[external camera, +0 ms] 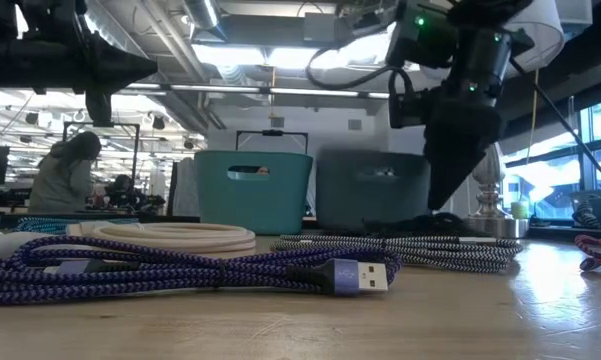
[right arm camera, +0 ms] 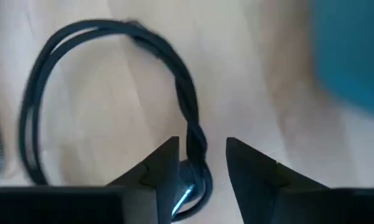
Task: Pick & Place USB Port
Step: Put the black HDMI into the blue bin
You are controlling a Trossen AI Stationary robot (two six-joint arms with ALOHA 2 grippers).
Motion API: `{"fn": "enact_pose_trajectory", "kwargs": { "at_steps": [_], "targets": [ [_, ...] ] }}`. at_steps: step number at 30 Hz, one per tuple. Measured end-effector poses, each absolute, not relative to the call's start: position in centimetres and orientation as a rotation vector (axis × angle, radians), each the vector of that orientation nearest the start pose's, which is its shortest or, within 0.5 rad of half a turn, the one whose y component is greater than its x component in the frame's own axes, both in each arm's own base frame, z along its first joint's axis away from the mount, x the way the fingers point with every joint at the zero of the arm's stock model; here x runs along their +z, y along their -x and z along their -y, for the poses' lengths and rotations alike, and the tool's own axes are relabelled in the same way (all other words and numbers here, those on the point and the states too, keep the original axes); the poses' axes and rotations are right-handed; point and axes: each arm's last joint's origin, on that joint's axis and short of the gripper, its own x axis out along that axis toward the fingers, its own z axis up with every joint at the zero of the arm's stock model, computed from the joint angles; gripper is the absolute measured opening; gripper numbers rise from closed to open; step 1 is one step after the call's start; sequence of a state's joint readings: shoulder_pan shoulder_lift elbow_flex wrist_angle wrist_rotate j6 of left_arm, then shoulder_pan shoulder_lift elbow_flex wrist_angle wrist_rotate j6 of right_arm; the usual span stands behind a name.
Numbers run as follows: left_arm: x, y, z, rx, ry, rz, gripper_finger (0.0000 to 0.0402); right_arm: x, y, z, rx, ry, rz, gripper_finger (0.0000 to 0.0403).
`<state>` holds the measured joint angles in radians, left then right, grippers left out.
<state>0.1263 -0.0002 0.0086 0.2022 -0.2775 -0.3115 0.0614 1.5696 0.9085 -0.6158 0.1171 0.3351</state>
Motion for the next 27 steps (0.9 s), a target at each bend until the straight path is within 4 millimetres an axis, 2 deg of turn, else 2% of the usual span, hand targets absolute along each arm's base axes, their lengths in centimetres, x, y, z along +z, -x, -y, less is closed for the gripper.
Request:
{"fn": "enact_pose_trajectory", "kwargs": {
  "at_steps": [4, 9, 12, 16, 21, 27],
  "targets": [
    [18.5, -9.2, -2.0, 0.370, 0.322, 0.262, 0.0006, 17.8, -28.0, -1.7, -0.282, -0.137, -1.236, 0.0119],
    [18.3, -9.3, -2.0, 0.368, 0.327, 0.244, 0.0006, 18.9, -27.9, -1.9, -0.323, -0.220, -1.292, 0.0107],
    [18.2, -9.3, -2.0, 0.365, 0.333, 0.241, 0.0006, 19.9, -27.5, -3.0, -0.306, -0.315, -1.323, 0.0102],
    [18.0, -9.3, -2.0, 0.372, 0.327, 0.210, 0.0006, 20.9, -27.9, -5.4, -0.224, -0.431, -1.260, 0.0100],
    [17.7, -9.4, -2.0, 0.383, 0.324, 0.182, 0.0006, 20.8, -28.3, -8.8, -0.158, -0.433, -1.183, 0.0100],
    [17.6, -9.4, -2.0, 0.401, 0.328, 0.171, 0.0006, 19.6, -29.0, -9.6, -0.204, -0.368, -1.146, 0.0100]
  ]
}}
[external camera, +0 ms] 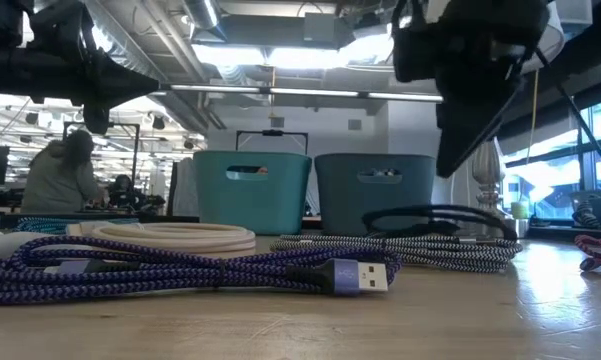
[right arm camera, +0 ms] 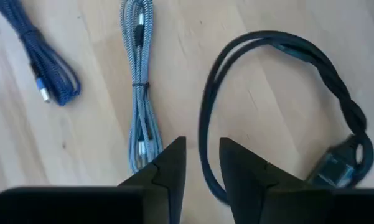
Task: Pick & Place USB Port
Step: Put the black HDMI into the blue bin
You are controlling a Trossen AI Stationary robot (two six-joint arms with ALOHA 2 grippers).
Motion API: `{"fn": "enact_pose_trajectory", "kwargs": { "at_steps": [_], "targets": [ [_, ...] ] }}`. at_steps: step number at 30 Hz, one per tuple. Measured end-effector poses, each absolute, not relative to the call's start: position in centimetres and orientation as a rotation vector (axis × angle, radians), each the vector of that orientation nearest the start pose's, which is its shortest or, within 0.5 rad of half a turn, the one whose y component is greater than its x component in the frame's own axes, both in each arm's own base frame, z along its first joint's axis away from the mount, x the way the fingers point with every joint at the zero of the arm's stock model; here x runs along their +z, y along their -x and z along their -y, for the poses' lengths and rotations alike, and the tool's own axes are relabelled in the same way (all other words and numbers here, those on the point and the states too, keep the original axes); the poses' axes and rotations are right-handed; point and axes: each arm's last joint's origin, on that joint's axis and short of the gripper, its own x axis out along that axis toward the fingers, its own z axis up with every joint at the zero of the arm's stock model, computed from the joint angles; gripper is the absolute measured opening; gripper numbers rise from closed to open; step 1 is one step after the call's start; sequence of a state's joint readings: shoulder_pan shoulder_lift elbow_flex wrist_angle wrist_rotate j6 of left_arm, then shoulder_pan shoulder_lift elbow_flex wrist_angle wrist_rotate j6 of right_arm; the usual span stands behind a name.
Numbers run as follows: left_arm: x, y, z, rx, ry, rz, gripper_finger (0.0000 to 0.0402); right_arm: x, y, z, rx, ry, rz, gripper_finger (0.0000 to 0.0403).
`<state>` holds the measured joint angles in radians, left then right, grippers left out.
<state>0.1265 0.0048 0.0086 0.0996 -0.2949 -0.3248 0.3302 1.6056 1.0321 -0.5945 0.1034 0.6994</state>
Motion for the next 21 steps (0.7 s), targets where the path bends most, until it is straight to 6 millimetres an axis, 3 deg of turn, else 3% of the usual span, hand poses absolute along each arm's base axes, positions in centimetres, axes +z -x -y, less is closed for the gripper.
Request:
{"fn": "enact_pose_trajectory", "kwargs": {
  "at_steps": [5, 16, 21],
  "targets": [
    [17.6, -9.4, -2.0, 0.380, 0.357, 0.176, 0.0006, 18.1, -30.3, -9.8, -0.101, -0.427, -1.172, 0.0111],
    [17.6, -9.4, -2.0, 0.371, 0.359, 0.174, 0.0006, 17.3, -30.9, -9.0, -0.091, -0.399, -1.192, 0.0227],
    [17.5, -9.4, -2.0, 0.372, 0.358, 0.165, 0.0006, 16.8, -30.5, -8.9, -0.094, -0.388, -1.210, 0.0233]
  ]
}}
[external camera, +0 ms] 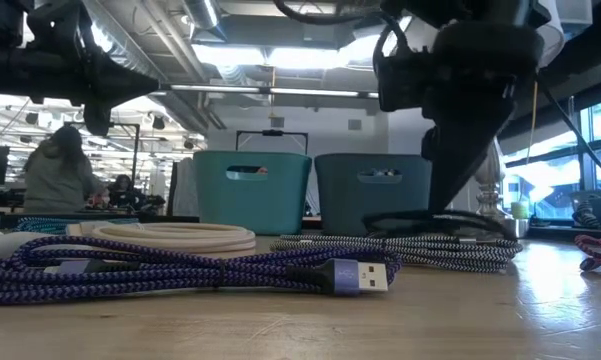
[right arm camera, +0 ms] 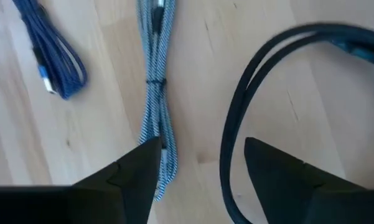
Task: Pick & Place USB Port
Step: Put the black HDMI into the blue bin
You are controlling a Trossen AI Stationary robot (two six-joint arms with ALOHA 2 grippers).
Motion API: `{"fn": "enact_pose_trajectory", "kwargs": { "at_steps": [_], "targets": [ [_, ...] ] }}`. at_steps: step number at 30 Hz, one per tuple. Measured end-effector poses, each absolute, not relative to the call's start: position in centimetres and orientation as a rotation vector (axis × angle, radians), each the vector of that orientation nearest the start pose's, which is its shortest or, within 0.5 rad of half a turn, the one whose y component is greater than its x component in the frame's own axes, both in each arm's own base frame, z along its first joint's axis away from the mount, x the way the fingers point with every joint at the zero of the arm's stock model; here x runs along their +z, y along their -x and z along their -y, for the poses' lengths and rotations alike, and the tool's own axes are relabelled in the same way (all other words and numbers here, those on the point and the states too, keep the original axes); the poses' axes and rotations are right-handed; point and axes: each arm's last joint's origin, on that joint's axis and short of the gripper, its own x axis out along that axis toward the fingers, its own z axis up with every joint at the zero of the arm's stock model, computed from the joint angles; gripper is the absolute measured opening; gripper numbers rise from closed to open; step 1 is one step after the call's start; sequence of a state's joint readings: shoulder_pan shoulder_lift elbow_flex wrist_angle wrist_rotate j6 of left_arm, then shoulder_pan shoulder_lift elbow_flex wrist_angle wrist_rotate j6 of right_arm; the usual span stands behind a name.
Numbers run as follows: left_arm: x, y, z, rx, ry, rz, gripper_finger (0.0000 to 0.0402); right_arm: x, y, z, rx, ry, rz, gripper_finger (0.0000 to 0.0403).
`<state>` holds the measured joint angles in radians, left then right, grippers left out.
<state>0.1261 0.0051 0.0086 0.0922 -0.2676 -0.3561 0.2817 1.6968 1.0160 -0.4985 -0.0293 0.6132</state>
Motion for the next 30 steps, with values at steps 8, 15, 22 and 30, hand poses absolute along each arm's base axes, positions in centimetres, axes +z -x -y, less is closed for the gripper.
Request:
{"fn": "enact_pose_trajectory", "kwargs": {
  "at_steps": [8, 15, 22, 30],
  "targets": [
    [17.2, -9.5, -2.0, 0.378, 0.355, 0.132, 0.0006, 14.8, -29.2, -8.2, -0.174, -0.312, -1.221, 0.0193],
    [17.1, -9.5, -2.0, 0.379, 0.355, 0.128, 0.0006, 13.5, -28.7, -7.5, -0.222, -0.344, -1.201, 0.0171],
    [17.1, -9.5, -2.0, 0.379, 0.354, 0.128, 0.0006, 13.2, -28.4, -7.4, -0.278, -0.423, -1.201, 0.0112],
    [17.1, -9.5, -2.0, 0.383, 0.354, 0.125, 0.0006, 14.7, -28.7, -7.9, -0.357, -0.547, -1.153, 0.0009]
  ]
}}
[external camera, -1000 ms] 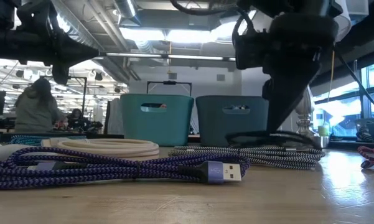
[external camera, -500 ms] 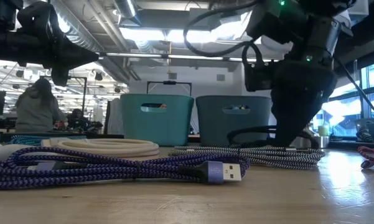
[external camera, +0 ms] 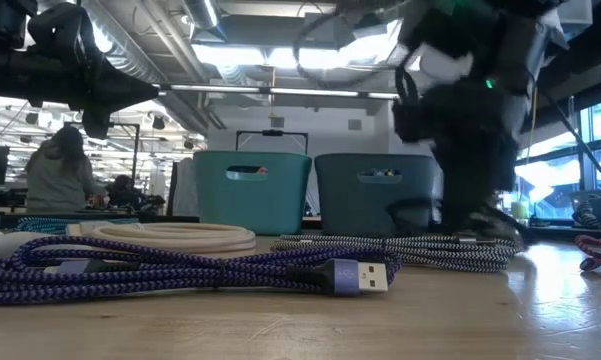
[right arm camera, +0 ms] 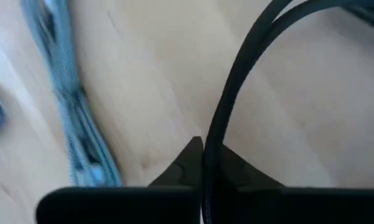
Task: Pick & Place USB Port
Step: Put the black HDMI into the blue bin
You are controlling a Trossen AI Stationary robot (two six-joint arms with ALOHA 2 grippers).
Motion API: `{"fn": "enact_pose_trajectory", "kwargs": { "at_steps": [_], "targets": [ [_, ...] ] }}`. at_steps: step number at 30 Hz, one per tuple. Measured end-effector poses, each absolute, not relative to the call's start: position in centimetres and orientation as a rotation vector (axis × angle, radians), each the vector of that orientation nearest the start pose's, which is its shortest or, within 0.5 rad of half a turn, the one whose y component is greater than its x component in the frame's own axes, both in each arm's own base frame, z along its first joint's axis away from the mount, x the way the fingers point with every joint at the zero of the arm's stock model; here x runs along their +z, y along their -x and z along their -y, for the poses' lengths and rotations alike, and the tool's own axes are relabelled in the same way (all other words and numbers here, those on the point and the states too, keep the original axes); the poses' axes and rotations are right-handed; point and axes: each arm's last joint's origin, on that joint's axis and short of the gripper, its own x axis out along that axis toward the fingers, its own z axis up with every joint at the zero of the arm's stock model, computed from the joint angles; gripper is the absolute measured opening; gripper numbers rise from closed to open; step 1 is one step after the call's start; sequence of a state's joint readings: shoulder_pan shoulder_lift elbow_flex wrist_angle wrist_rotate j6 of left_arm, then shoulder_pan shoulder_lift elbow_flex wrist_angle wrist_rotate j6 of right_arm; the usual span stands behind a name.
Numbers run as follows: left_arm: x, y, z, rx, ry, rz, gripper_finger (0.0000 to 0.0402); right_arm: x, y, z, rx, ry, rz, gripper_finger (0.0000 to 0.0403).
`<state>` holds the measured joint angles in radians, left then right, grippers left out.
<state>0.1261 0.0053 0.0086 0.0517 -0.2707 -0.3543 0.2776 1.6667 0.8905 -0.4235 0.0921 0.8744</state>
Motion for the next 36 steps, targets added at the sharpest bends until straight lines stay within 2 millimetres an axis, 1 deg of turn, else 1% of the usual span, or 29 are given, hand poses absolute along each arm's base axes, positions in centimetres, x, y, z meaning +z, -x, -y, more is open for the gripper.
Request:
{"fn": "enact_pose_trajectory", "kwargs": {
  "at_steps": [2, 4, 7, 10, 12, 14, 18, 20, 26, 28, 31, 33, 36],
  "targets": [
    [17.1, -9.5, -2.0, 0.383, 0.353, 0.124, 0.0006, 16.5, -28.9, -8.2, -0.396, -0.525, -1.085, 0.0008],
    [17.1, -9.5, -2.0, 0.383, 0.353, 0.124, 0.0006, 18.9, -29.0, -8.4, -0.447, -0.505, -1.025, 0.0008],
    [17.1, -9.5, -2.0, 0.383, 0.353, 0.125, 0.0006, 23.7, -28.9, -8.6, -0.536, -0.440, -0.937, 0.0007],
    [17.1, -9.5, -2.0, 0.385, 0.353, 0.124, 0.0006, 28.9, -28.8, -8.6, -0.592, -0.305, -0.814, 0.0007],
    [17.1, -9.4, -2.0, 0.396, 0.353, 0.126, 0.0006, 31.2, -29.1, -7.7, -0.629, -0.211, -0.761, 0.0007],
    [17.1, -9.4, -2.0, 0.406, 0.353, 0.128, 0.0006, 32.5, -29.8, -6.1, -0.638, -0.181, -0.743, 0.0007],
    [17.1, -9.4, -2.0, 0.402, 0.353, 0.128, 0.0006, 32.7, -31.1, -2.0, -0.587, -0.212, -0.776, 0.0007],
    [17.1, -9.4, -2.0, 0.400, 0.353, 0.127, 0.0006, 32.9, -31.6, 0.0, -0.580, -0.234, -0.751, 0.0007],
    [17.1, -9.4, -2.0, 0.400, 0.341, 0.124, 0.0006, 34.0, -32.9, 5.6, -0.354, -0.391, -0.612, 0.0007],
    [17.1, -9.4, -2.0, 0.401, 0.319, 0.119, 0.0006, 33.5, -32.9, 7.3, -0.298, -0.430, -0.596, 0.0007],
    [17.1, -9.4, -2.0, 0.402, 0.303, 0.115, 0.0006, 32.3, -32.5, 9.4, -0.248, -0.516, -0.582, 0.0007],
    [17.1, -9.4, -2.0, 0.403, 0.301, 0.114, 0.0006, 31.2, -32.3, 10.3, -0.230, -0.553, -0.569, 0.0007],
    [17.1, -9.4, -2.0, 0.406, 0.300, 0.115, 0.0006, 29.6, -32.2, 11.0, -0.189, -0.601, -0.530, 0.0007]
  ]
}}
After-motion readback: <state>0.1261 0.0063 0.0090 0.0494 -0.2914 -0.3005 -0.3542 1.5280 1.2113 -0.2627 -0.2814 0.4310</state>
